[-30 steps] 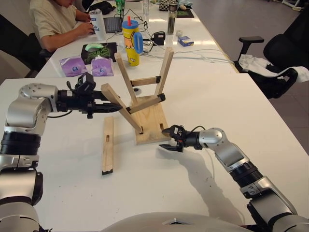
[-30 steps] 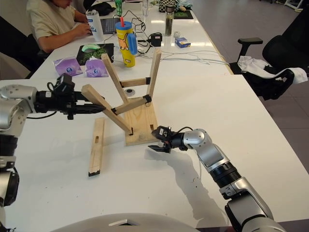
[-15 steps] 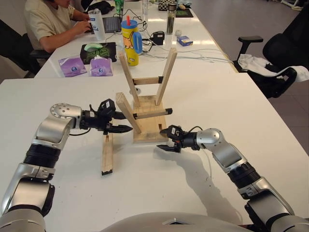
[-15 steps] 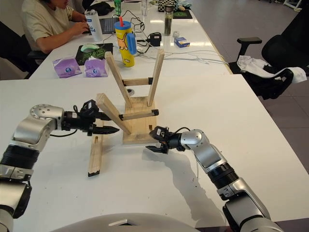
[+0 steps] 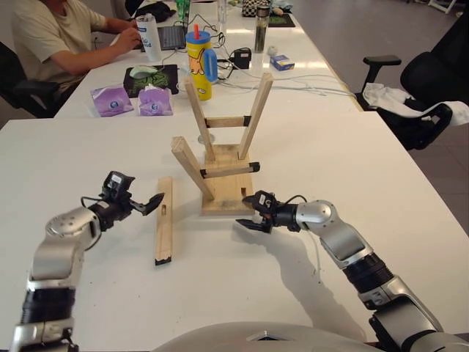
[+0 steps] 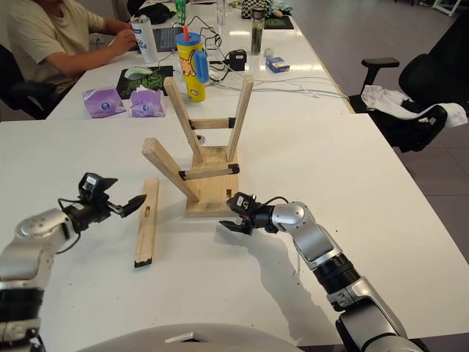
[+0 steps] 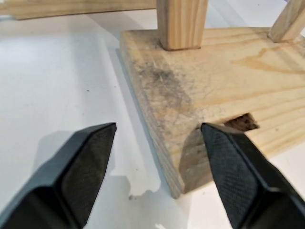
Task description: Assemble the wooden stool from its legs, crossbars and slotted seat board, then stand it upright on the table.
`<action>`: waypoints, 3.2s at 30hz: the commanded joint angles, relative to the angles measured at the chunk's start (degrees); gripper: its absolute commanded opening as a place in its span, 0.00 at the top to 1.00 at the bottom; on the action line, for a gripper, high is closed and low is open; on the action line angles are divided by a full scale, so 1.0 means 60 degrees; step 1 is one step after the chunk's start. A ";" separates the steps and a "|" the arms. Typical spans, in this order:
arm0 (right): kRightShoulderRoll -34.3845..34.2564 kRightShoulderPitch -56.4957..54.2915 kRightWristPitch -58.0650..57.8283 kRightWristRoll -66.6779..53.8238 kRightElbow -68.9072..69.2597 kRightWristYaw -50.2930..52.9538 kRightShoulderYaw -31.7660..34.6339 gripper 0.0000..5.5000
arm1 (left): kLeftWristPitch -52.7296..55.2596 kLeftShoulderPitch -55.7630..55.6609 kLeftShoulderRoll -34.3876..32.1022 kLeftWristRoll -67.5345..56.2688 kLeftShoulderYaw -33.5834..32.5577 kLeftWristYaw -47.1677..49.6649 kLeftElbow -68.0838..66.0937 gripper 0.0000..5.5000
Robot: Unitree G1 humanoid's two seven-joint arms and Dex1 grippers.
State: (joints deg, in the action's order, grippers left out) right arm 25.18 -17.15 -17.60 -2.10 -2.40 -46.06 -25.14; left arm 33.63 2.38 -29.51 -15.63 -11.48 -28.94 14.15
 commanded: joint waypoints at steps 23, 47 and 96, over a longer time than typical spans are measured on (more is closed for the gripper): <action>-0.1740 0.0605 -0.1174 0.0462 -0.1009 0.0993 -0.0666 0.40 | 0.5203 0.1347 0.2129 -0.0072 0.0415 0.3486 0.3204 0.28; -0.1782 0.1628 -0.0770 -0.0269 0.1325 0.2264 0.1054 0.40 | 0.0010 -0.4351 0.1754 -0.0607 -0.2305 0.3524 0.0127 0.63; 0.1586 0.0084 -0.7408 -1.4688 0.2701 0.1177 0.6924 0.56 | 0.5290 -0.3798 -0.0129 -0.8907 0.1836 -0.2769 0.1258 0.63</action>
State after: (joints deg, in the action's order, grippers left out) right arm 34.03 -16.84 -61.97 -90.54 13.48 -38.29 16.84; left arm 64.30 -20.22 -29.20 -68.00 -0.19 -45.43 20.87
